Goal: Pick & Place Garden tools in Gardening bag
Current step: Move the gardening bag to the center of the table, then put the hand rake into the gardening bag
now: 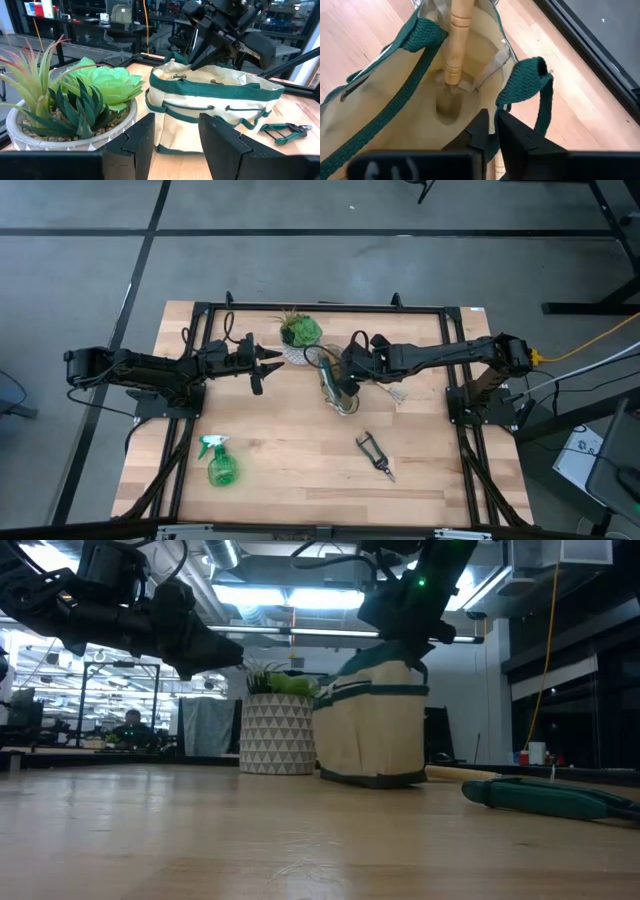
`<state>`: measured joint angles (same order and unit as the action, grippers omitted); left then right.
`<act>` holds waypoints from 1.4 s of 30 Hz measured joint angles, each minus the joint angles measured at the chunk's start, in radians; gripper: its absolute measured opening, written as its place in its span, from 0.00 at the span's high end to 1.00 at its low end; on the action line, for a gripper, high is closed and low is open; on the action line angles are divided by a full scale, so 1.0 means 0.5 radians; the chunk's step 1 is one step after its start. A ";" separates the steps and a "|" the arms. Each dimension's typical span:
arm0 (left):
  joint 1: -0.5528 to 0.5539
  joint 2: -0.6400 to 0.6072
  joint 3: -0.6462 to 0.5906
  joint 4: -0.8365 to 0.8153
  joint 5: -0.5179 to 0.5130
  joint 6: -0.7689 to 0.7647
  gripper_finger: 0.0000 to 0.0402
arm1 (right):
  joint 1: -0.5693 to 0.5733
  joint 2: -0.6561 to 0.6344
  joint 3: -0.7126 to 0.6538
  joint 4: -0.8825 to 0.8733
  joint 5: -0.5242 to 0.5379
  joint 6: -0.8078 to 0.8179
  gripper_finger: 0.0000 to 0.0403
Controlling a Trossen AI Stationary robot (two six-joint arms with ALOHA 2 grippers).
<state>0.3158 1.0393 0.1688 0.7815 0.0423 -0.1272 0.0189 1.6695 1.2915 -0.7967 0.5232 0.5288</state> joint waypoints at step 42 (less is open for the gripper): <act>0.000 0.000 0.000 0.001 0.000 -0.001 0.63 | 0.515 -0.013 0.514 -1.361 -0.428 0.443 0.74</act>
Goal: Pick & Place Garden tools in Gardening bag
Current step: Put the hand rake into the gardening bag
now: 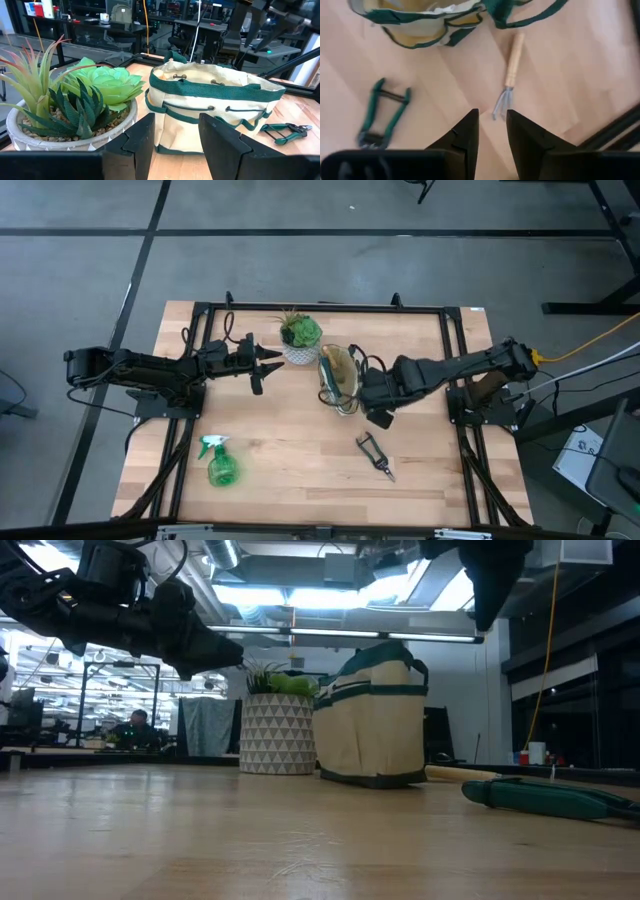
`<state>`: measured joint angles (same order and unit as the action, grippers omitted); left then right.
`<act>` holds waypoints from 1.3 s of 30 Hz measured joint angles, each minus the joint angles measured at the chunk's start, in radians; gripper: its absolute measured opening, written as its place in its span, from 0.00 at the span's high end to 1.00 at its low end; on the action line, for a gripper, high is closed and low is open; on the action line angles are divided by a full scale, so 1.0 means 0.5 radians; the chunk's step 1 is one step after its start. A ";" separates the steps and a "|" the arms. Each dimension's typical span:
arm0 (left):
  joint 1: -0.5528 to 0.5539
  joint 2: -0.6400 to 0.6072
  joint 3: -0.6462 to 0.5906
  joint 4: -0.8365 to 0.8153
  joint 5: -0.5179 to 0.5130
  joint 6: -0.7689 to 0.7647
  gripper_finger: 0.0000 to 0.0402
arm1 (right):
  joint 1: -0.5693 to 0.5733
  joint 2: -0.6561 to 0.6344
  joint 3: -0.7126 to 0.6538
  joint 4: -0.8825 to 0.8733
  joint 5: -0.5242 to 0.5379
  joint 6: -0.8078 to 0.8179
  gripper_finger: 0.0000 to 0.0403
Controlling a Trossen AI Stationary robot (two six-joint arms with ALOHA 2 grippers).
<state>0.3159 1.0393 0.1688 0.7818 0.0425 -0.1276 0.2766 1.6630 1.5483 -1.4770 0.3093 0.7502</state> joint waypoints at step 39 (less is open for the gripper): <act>0.000 0.000 0.000 0.000 -0.001 0.001 0.63 | -0.028 -0.536 -1.157 0.613 0.246 0.382 0.74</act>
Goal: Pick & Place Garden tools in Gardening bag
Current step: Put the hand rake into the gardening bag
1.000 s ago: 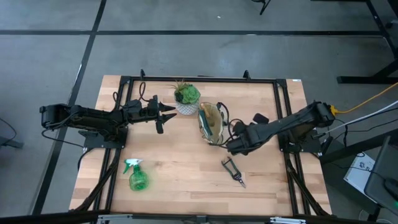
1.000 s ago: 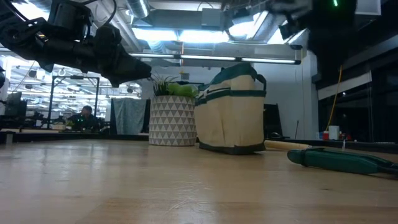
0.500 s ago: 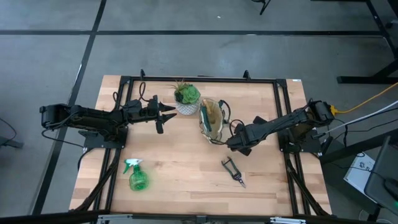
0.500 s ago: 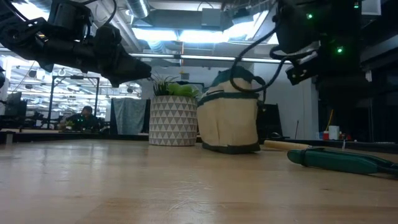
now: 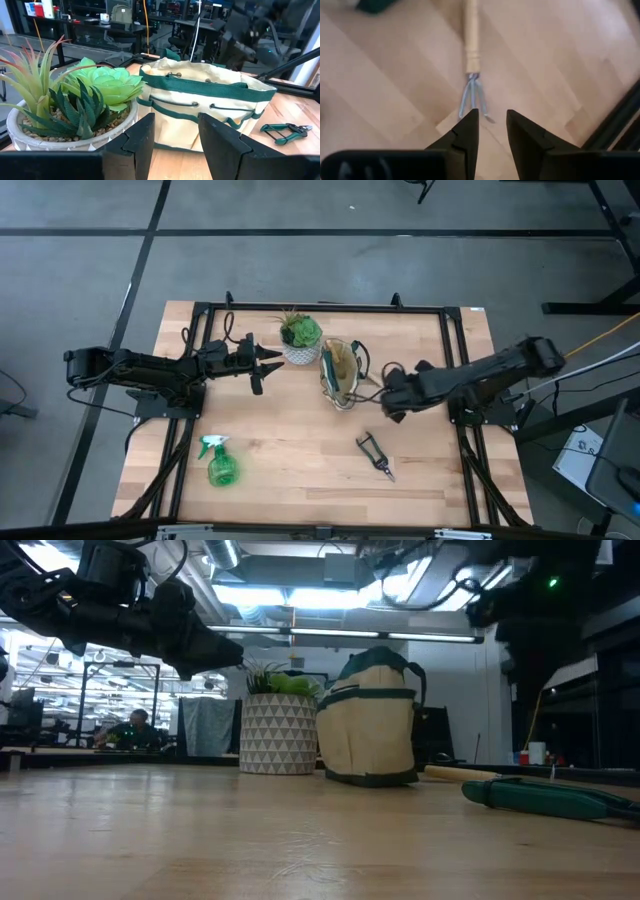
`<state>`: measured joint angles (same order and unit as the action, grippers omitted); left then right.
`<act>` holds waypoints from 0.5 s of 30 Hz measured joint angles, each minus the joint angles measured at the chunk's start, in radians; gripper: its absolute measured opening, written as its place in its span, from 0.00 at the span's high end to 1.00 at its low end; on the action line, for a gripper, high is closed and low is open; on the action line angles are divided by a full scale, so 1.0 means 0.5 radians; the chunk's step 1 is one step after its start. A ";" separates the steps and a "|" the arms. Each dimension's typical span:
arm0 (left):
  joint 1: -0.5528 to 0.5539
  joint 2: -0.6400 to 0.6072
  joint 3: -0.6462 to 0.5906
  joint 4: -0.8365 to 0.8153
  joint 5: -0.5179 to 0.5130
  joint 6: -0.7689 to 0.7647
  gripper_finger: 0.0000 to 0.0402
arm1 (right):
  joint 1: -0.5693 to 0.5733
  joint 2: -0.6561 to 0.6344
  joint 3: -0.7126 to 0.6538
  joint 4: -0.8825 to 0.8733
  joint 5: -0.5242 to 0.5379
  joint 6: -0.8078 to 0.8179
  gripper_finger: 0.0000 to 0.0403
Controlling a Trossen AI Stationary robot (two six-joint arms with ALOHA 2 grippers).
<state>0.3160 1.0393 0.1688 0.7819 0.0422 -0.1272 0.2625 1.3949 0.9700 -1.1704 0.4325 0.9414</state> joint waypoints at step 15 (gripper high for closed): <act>-0.001 0.001 0.000 0.000 0.000 0.000 0.63 | 0.074 -0.753 -0.729 0.778 0.290 -0.306 0.74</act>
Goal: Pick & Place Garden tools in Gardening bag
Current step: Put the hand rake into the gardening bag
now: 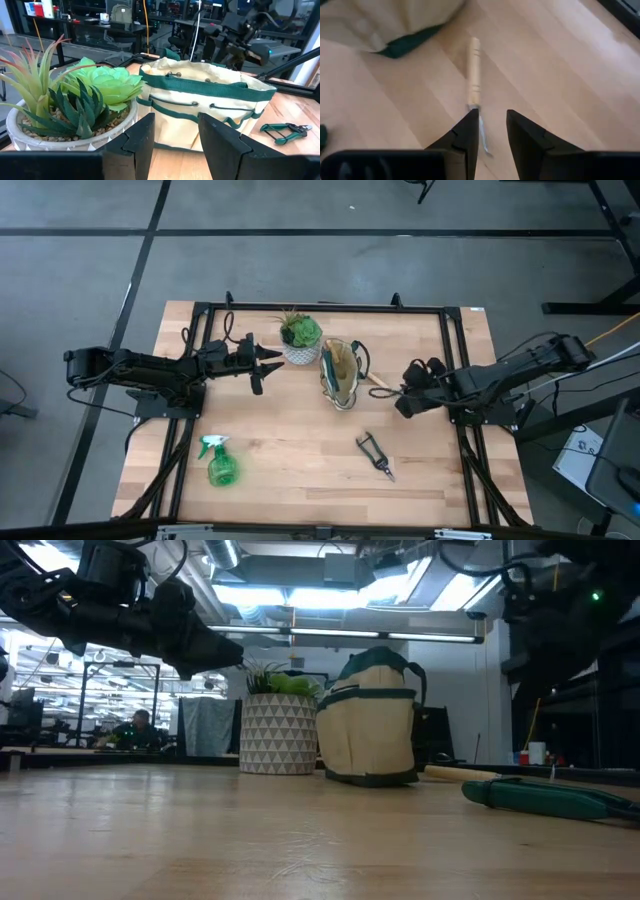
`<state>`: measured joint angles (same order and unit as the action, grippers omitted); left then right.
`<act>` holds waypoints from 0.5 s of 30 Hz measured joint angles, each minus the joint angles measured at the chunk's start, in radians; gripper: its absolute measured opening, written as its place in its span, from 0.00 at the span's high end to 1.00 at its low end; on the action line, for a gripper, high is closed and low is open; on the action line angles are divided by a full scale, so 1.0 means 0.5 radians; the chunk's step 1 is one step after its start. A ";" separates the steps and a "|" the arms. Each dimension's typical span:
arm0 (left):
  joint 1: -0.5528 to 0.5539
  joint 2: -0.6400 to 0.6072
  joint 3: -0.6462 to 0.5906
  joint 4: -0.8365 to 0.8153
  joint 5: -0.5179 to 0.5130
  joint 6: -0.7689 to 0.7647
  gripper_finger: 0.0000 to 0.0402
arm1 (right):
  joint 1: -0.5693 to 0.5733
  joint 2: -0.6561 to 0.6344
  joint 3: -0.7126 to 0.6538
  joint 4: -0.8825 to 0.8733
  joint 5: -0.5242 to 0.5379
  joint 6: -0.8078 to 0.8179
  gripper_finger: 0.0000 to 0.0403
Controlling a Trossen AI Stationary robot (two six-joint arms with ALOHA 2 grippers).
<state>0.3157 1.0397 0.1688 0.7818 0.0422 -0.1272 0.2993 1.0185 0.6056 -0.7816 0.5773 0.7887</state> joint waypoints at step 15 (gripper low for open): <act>0.000 -0.001 0.000 0.000 0.000 -0.001 0.63 | -0.099 -0.152 -0.204 0.361 -0.018 -0.457 0.74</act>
<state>0.3157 1.0393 0.1688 0.7820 0.0422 -0.1276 0.2498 0.9422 0.5034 -0.6013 0.5681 0.5603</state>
